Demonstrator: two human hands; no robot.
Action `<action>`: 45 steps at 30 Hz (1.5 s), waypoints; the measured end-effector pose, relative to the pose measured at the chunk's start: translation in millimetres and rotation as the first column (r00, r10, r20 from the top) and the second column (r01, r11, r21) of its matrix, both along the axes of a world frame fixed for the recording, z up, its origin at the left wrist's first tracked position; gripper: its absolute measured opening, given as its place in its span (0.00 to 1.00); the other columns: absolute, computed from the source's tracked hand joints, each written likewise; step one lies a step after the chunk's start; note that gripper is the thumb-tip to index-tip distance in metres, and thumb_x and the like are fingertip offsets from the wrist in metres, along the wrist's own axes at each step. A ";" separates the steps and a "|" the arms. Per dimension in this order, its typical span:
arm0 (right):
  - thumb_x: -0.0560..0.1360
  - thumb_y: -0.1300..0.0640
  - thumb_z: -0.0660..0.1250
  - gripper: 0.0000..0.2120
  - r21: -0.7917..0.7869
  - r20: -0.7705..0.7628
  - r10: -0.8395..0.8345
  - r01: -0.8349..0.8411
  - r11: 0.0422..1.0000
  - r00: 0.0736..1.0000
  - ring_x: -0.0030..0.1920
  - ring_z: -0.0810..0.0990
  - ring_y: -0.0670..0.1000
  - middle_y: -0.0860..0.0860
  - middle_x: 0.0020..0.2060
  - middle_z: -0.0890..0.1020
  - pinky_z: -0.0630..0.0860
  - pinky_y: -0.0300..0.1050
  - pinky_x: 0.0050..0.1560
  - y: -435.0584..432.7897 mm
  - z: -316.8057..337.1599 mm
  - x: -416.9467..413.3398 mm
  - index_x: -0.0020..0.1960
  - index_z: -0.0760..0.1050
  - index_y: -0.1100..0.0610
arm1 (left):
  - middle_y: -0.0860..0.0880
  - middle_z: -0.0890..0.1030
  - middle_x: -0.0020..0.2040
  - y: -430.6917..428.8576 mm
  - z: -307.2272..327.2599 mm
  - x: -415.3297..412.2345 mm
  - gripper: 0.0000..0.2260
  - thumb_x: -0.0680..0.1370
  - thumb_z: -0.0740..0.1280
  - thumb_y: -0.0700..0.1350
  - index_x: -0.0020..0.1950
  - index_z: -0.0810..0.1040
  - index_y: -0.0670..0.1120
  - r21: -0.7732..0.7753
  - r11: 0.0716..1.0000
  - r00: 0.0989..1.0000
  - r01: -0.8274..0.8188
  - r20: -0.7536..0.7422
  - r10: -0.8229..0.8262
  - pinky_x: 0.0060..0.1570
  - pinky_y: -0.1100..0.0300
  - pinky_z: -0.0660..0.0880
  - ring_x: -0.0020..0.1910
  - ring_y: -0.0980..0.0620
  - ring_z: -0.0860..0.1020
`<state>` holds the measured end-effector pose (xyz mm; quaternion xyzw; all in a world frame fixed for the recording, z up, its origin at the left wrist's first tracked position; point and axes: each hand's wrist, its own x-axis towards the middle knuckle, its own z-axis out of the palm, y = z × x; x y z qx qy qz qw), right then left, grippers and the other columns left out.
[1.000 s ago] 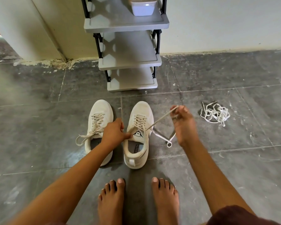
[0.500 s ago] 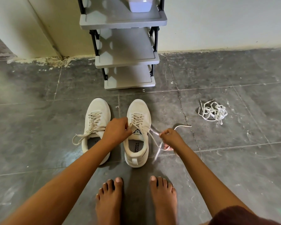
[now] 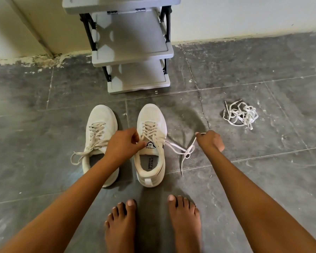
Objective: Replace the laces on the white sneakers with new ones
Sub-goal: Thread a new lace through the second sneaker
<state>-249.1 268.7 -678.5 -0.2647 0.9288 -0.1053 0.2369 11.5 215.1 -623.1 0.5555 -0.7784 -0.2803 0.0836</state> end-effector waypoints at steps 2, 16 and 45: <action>0.76 0.44 0.64 0.22 0.006 -0.024 -0.009 0.009 1.000 1.000 0.57 0.78 0.61 0.59 0.57 0.79 0.74 0.50 0.50 -2.8 -3.8 -5.3 0.60 0.75 0.62 | 0.53 0.76 0.34 0.1 -0.2 0.6 0.12 0.72 0.72 0.53 0.38 0.72 0.49 0.004 1.000 1.000 0.002 -0.002 -0.002 0.35 0.60 0.71 0.35 0.54 0.75; 0.74 0.70 0.65 0.09 -0.722 0.540 0.199 0.329 0.609 0.818 0.31 0.77 0.46 0.53 0.34 0.79 0.74 0.38 0.37 -39.8 59.9 1.7 0.42 0.72 0.58 | 0.56 0.77 0.39 -2.3 6.9 3.3 0.13 0.70 0.74 0.51 0.51 0.79 0.50 0.104 0.994 0.998 -0.026 -0.063 0.032 0.43 0.61 0.73 0.39 0.59 0.75; 0.71 0.57 0.73 0.06 -0.615 0.268 0.513 -0.265 0.743 0.816 0.40 0.79 0.43 0.48 0.40 0.83 0.74 0.34 0.45 -3.1 50.6 120.6 0.46 0.83 0.57 | 0.46 0.81 0.41 2.0 3.0 14.5 0.07 0.78 0.64 0.36 0.54 0.78 0.37 0.638 0.762 0.762 -0.111 -0.438 0.477 0.34 0.70 0.77 0.36 0.57 0.80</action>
